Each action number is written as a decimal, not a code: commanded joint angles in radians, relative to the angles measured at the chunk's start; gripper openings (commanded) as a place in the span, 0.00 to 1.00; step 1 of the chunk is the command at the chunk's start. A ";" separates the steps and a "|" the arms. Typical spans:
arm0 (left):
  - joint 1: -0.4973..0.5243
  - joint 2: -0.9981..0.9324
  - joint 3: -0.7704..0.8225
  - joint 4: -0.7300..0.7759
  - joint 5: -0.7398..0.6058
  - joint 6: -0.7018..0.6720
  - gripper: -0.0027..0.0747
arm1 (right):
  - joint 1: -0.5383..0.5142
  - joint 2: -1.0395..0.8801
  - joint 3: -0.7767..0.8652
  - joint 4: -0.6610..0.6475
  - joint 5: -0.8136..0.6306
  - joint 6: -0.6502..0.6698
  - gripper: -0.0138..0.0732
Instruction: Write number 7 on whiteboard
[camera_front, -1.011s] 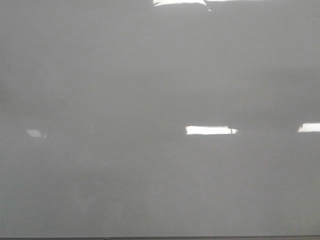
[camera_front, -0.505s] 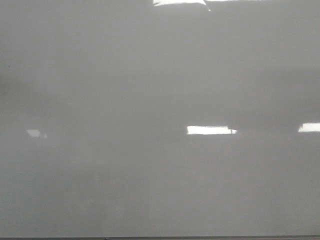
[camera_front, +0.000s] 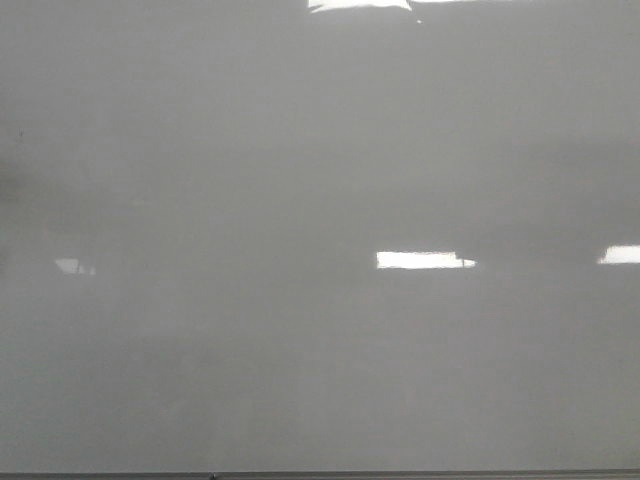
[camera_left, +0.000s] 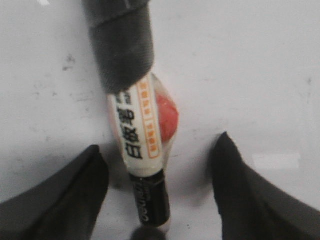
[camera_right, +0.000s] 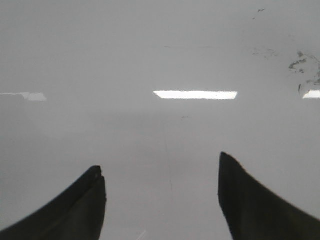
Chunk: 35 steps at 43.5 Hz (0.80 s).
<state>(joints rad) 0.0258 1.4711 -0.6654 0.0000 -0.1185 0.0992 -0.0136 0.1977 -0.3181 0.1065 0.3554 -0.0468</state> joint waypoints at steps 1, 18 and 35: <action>0.000 0.004 -0.030 -0.008 -0.087 -0.005 0.38 | 0.000 0.019 -0.036 -0.010 -0.071 -0.009 0.74; -0.009 -0.077 -0.030 -0.008 0.063 -0.005 0.08 | 0.000 0.019 -0.036 -0.010 -0.071 -0.009 0.74; -0.343 -0.371 -0.072 0.050 0.618 0.087 0.01 | 0.000 0.036 -0.098 -0.010 0.048 -0.009 0.74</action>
<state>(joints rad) -0.2254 1.1583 -0.6847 0.0303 0.4103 0.1251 -0.0136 0.2000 -0.3528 0.1065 0.4300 -0.0468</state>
